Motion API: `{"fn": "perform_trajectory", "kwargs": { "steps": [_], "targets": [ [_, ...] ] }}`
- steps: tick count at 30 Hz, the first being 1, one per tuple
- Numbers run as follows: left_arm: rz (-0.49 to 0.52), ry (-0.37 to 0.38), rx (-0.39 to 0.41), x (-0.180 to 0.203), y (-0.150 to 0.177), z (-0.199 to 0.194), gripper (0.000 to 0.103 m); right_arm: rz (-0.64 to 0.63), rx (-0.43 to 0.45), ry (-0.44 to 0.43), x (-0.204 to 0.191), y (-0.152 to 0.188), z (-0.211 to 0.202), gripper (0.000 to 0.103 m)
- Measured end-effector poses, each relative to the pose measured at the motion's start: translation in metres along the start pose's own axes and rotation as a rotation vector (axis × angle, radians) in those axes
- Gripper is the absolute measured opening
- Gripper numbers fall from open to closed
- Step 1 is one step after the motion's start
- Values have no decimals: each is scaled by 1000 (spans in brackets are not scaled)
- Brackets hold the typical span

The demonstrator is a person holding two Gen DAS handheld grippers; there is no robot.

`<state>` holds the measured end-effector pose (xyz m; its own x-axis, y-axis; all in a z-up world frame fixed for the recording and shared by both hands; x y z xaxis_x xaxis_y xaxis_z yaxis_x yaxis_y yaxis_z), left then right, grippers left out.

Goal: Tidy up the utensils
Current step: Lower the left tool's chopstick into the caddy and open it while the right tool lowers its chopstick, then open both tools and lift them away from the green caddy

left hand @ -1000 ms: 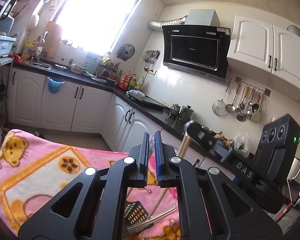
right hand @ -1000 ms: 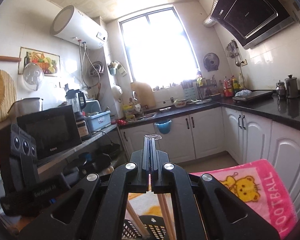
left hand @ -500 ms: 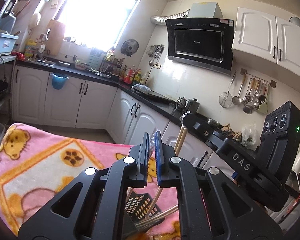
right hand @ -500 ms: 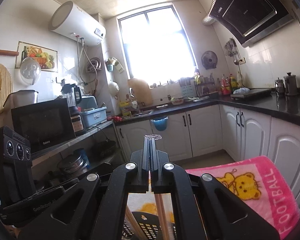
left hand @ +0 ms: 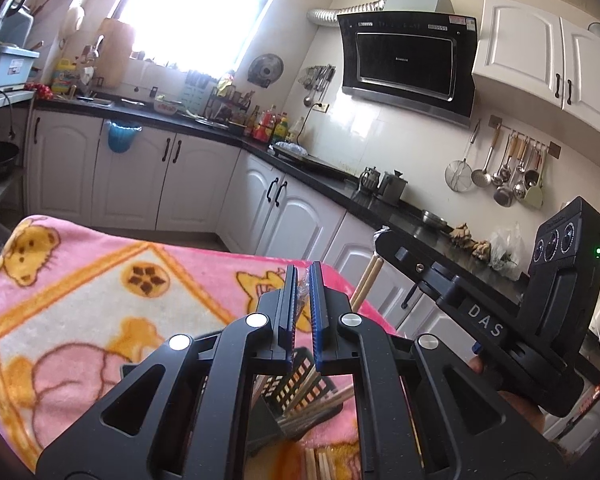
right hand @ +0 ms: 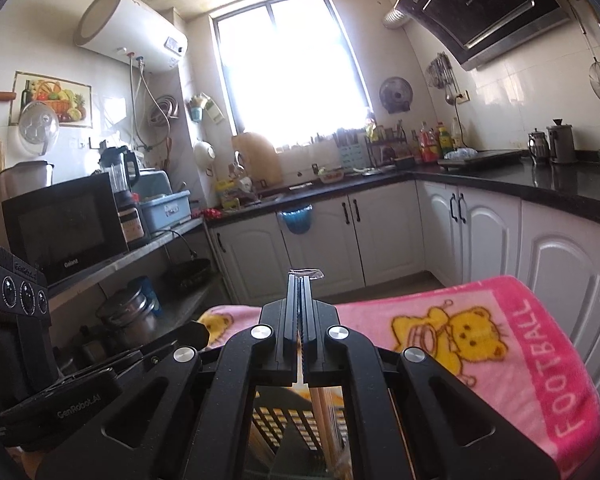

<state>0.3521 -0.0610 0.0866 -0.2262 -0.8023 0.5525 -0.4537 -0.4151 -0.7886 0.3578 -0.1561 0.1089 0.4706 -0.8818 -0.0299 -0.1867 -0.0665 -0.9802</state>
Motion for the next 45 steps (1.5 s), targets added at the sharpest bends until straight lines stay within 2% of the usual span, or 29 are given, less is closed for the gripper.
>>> {"fn": "perform_trajectory", "kwargs": {
  "steps": [21, 23, 24, 25, 28, 31, 37, 45],
  "targets": [
    [-20, -63, -63, -21, 19, -12, 5, 8, -137, 18, -5, 39, -23, 3],
    [-21, -66, -72, -20, 21, -16, 18, 6, -147, 17, -5, 41, -25, 10],
    [-20, -67, -75, -19, 22, -17, 21, 5, -150, 19, -5, 42, -26, 13],
    [-17, -67, -78, -18, 23, -20, 21, 4, -152, 24, -5, 42, -28, 17],
    [-10, -67, -83, -16, 25, -25, 22, 1, -161, 27, -4, 44, -31, 18],
    [-3, -66, -89, -13, 28, -32, 29, 2, -165, 31, -3, 46, -37, 23],
    [12, -63, -86, -9, 30, -45, 34, 2, -169, 33, -2, 48, -46, 29],
    [-1, -68, -74, -13, 30, -60, 48, -16, -167, 36, -5, 50, -67, 41]
  ]
}}
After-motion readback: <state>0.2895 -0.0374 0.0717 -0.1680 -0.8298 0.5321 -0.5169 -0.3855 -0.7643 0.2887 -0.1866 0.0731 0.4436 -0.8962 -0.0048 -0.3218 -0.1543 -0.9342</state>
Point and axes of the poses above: each gripper's, at about its wrist camera, not at the fingertips, and z roughly the way its jaws point, x to its right, y to its underside, the point moved 10 cm from there along z, roughly the way its jaws point, and after that the axes turned 13 degrees about -z, right-handed, at the moved point
